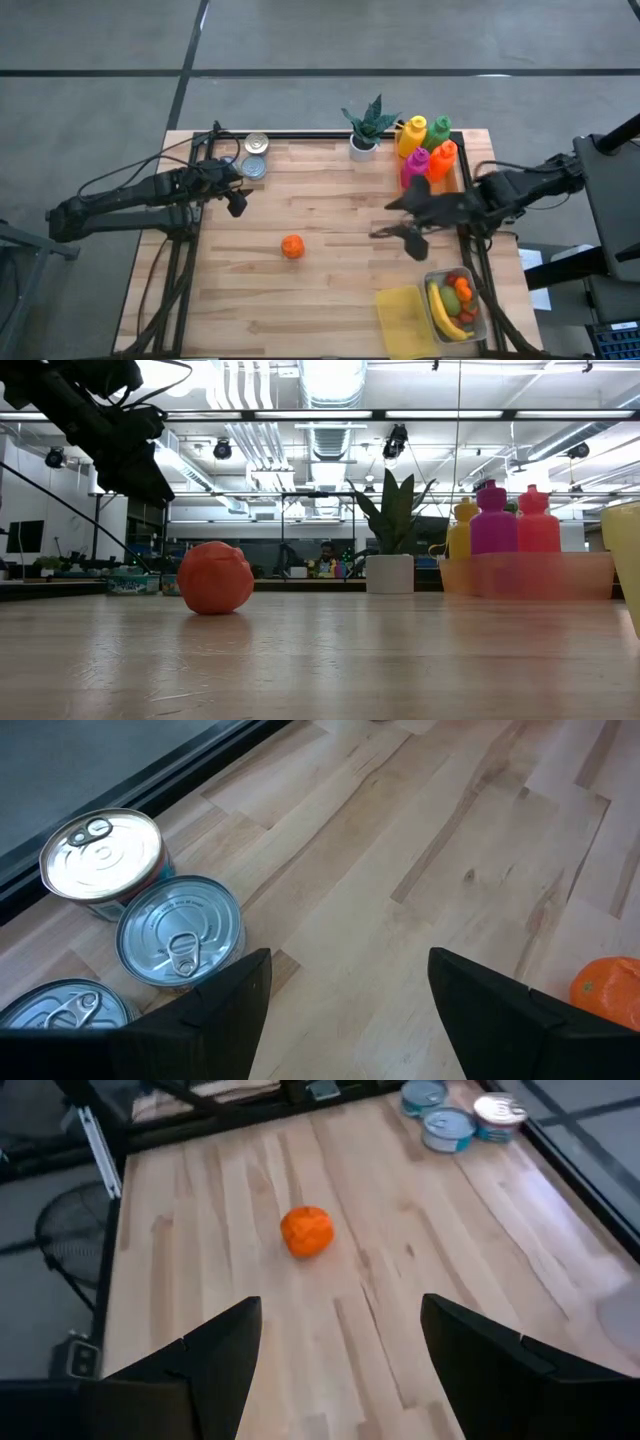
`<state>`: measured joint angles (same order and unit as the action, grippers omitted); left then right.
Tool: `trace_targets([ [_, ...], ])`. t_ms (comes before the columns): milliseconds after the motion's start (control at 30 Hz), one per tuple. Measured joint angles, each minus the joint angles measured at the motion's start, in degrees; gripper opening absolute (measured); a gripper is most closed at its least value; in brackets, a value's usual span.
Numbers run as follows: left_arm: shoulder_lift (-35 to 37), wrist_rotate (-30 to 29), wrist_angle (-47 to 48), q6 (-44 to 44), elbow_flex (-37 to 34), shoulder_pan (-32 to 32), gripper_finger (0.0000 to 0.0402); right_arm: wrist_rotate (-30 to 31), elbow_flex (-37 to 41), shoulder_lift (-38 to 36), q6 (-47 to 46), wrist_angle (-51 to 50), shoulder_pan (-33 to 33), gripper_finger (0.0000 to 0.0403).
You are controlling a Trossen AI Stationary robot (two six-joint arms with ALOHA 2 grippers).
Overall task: Pick & Place Food Item
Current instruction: Put the orange into the gray bin
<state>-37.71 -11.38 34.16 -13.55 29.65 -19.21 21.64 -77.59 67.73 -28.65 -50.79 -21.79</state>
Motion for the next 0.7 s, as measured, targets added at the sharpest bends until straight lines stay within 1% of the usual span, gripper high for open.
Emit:
trace_targets([
  [100,0.02,0.0,0.01,-0.01,0.0,-0.01,0.0275,-6.11,0.19,2.56,6.57,2.78,4.69,0.0272],
  [167,0.02,0.0,0.01,-0.01,0.0,0.01,0.0275,-9.08,0.25,4.52,12.08,5.48,7.01,0.0272],
  [333,0.01,0.0,0.0,-0.01,0.01,0.0,0.0275,-10.27,0.25,10.07,27.73,13.31,10.52,0.0272],
  [400,0.0,0.0,0.01,0.01,0.0,-0.01,0.0275,-11.27,0.25,12.65,32.66,16.19,11.87,0.0272],
  [467,0.0,0.0,0.01,-0.01,0.0,-0.01,0.0275,-14.13,0.25,14.93,35.28,19.42,13.46,0.0272],
  [633,0.02,0.0,-0.01,-0.01,0.0,0.01,0.0275,-25.39,0.27,20.5,36.76,30.56,17.35,0.0272],
  [700,0.0,0.02,0.01,-0.01,0.0,0.01,0.0275,-26.82,0.25,22.55,37.98,34.75,18.1,0.0272],
])
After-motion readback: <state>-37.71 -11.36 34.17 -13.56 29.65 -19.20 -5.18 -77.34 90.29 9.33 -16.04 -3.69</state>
